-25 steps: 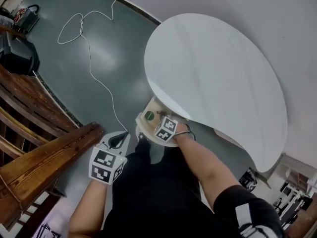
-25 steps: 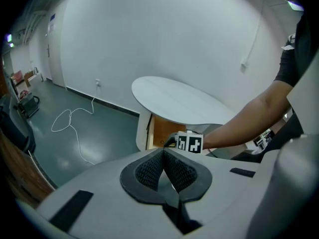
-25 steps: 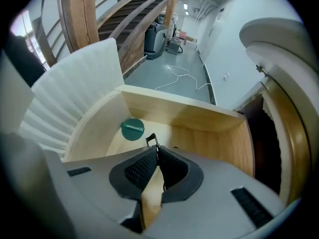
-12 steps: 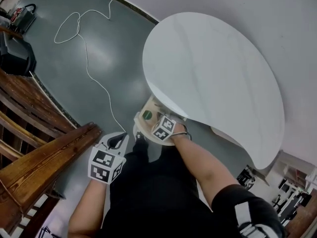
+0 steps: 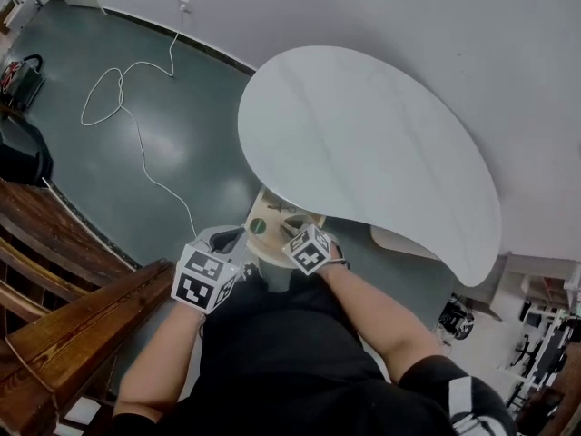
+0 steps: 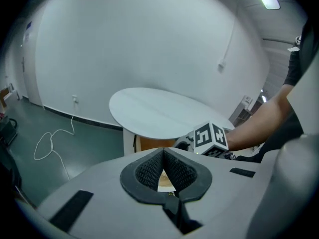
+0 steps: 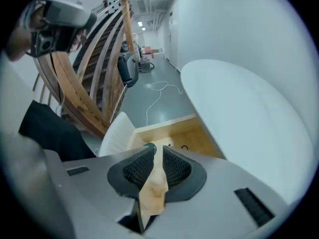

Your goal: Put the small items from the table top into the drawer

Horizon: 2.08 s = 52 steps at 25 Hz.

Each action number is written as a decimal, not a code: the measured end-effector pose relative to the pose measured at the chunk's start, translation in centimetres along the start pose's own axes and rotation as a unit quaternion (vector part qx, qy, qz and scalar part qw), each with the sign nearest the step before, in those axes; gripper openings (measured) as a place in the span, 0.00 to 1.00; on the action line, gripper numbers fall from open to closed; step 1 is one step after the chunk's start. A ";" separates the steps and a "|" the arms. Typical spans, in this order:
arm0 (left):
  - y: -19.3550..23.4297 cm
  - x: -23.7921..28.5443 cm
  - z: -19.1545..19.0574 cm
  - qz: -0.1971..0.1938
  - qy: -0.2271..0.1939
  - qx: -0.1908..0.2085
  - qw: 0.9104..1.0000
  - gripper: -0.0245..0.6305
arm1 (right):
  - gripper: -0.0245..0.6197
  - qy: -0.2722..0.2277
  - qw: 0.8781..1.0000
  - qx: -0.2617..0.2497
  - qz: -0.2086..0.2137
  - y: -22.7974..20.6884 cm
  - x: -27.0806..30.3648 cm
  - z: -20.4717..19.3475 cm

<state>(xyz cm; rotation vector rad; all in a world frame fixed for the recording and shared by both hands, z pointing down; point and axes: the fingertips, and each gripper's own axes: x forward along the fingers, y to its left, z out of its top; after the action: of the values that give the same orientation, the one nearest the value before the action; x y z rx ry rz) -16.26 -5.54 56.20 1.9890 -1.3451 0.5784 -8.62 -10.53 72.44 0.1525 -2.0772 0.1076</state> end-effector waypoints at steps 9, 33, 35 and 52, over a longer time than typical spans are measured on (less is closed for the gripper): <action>-2.9 0.1 4.5 -0.057 -0.025 0.066 0.996 0.06 | 0.10 -0.143 0.968 0.204 -0.019 -1.0 -12.7 3.5; -16.5 -3.4 9.3 -0.028 -0.148 0.035 0.988 0.06 | 0.05 -0.353 0.917 0.181 -0.039 -1.9 -33.2 0.8; -18.3 -3.4 8.5 -0.023 -0.149 0.031 0.988 0.06 | 0.05 -0.349 0.921 0.173 -0.033 -1.1 -33.8 -0.9; -31.7 -5.2 -1.0 0.032 -0.143 0.001 0.989 0.06 | 0.05 -0.348 0.923 0.162 0.009 6.7 -38.0 -14.1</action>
<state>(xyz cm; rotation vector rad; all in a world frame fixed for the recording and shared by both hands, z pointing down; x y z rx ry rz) 11.20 6.52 44.73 2.0953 -1.5827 0.3300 20.87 0.46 46.07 0.4238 -2.7592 0.4679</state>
